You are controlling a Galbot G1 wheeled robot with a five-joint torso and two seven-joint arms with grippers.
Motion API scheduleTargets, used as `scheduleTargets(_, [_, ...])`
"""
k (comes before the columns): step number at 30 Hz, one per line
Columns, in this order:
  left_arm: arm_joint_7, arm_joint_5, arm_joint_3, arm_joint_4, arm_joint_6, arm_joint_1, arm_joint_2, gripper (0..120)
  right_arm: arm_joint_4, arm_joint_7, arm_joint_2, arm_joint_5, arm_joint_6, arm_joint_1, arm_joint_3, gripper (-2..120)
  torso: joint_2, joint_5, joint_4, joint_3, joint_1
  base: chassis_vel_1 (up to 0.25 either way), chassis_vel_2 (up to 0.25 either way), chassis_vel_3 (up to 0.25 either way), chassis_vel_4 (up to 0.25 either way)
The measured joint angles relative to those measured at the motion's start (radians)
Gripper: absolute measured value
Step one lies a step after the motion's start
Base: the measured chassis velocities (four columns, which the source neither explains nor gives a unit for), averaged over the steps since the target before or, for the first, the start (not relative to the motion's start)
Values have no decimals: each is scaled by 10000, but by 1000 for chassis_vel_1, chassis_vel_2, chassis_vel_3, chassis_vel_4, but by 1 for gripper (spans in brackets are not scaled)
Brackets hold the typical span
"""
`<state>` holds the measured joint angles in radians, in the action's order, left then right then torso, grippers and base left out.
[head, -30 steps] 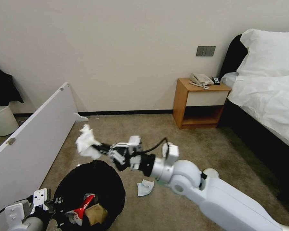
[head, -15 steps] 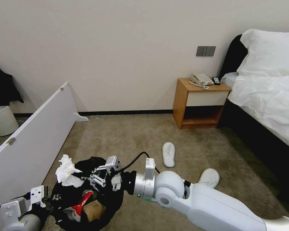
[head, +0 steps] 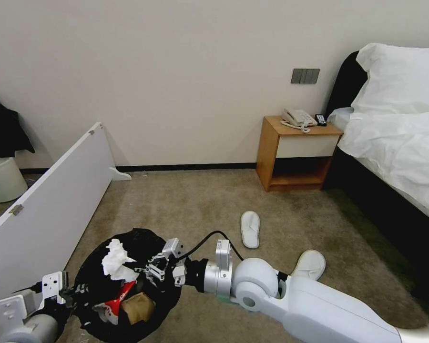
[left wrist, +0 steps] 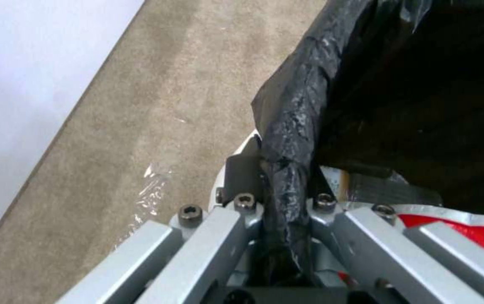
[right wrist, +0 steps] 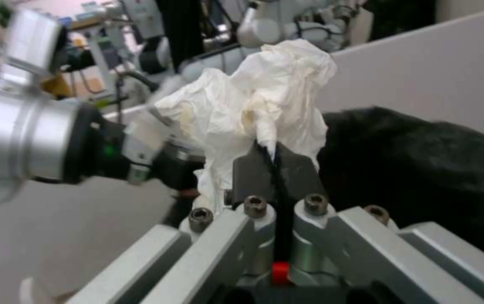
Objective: Pick up the trash bin, then pick up the garbage from the floor and place it into the trash bin.
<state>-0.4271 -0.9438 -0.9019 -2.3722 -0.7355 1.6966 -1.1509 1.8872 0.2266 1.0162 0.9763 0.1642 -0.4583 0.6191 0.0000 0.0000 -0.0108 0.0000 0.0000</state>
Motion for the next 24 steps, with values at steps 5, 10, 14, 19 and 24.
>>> scheduleTargets(5, [-47,-124,-5,-58,0,19,21,2,-52,-242,14,-25,157,-40,1,17,0,-1,0,0,0,0,0,0,0])
scheduleTargets(10, [-73,-148,17,-64,0,39,25,2,-103,-472,107,-12,355,-29,6,30,0,-1,0,0,0,0,0,0,0])
scheduleTargets(14, [-77,-153,49,-64,0,58,29,2,-151,-550,167,-21,437,-9,20,54,0,0,0,0,0,0,0,0,0])
scheduleTargets(19, [-78,-163,71,-64,0,44,28,2,-176,-551,208,-23,436,-7,21,67,0,0,0,0,0,0,0,0,0])
scheduleTargets(24, [-82,-187,85,-64,0,48,28,2,-178,-529,248,-14,389,23,18,85,0,0,0,0,0,0,0,0,0])
